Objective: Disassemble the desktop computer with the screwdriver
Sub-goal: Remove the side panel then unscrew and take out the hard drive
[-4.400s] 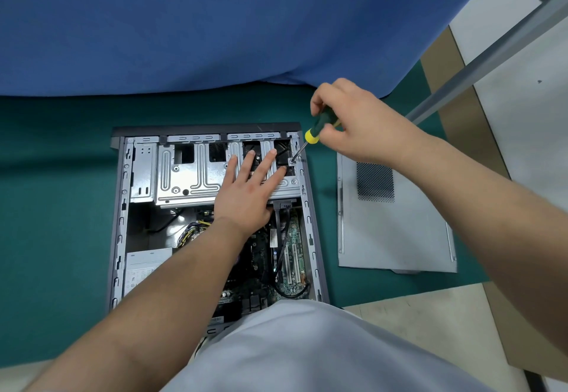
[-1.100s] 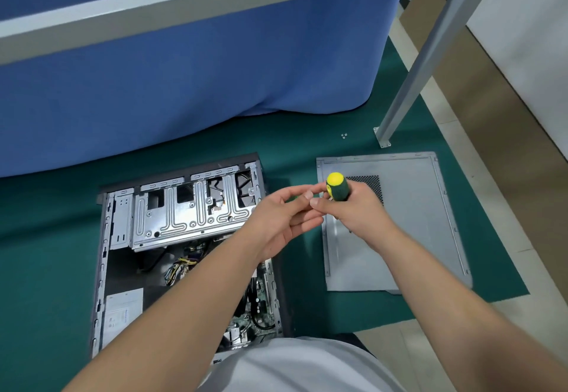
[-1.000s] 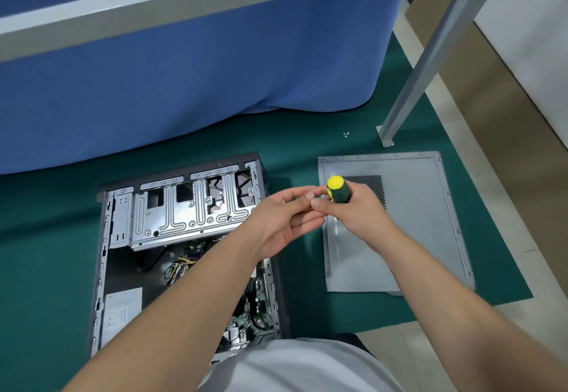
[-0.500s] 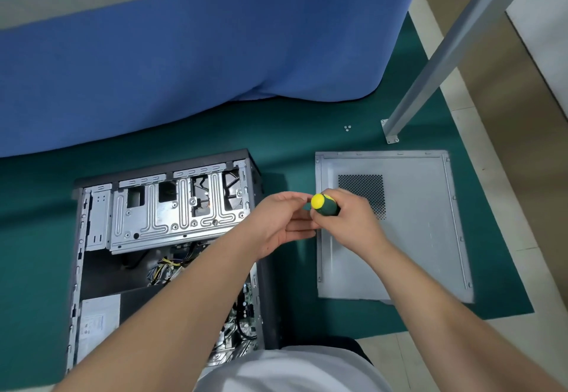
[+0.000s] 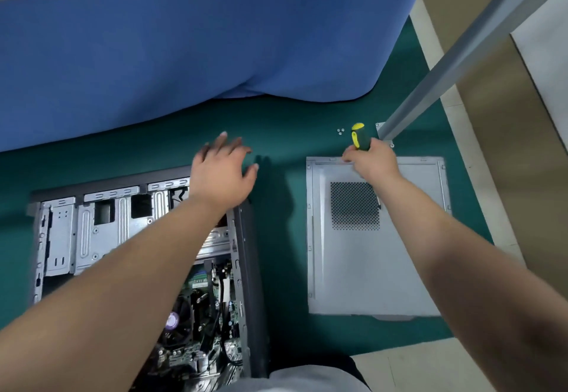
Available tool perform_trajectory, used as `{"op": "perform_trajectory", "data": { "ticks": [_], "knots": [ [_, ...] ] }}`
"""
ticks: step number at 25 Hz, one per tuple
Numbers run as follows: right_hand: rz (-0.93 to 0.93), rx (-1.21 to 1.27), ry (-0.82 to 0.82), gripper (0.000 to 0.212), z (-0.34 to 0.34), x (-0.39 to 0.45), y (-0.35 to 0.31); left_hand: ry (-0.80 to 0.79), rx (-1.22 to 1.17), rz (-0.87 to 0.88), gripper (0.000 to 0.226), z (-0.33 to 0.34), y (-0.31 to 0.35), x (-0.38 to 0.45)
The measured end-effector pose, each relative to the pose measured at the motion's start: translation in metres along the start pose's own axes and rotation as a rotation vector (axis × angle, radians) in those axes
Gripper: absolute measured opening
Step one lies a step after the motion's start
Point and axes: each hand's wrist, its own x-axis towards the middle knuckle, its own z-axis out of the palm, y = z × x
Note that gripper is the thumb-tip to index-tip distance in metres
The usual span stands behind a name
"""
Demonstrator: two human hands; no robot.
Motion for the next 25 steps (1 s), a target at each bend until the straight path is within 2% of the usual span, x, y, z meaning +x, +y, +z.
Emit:
{"op": "perform_trajectory", "data": {
  "ticks": [5,8,12,19,25],
  "knots": [
    [0.125,-0.26,0.053,0.015,0.008,0.065,-0.009,0.103,-0.023,-0.028,0.027,0.011,-0.002,0.001],
    [0.104,-0.403,0.063,0.028,0.019,0.089,-0.01,0.132,-0.016,-0.025,0.035,0.013,-0.003,0.002],
    [0.077,-0.425,0.111,0.032,0.031,0.103,-0.002,0.157,-0.036,-0.013,0.035,0.015,-0.003,0.001],
    [0.064,-0.306,0.148,0.033,0.032,0.094,0.0,0.176,-0.028,0.0,0.033,0.014,-0.003,0.001],
    [-0.006,0.07,0.127,0.028,-0.002,0.013,-0.017,0.104,0.006,0.002,0.031,0.011,-0.004,0.001]
  ]
}}
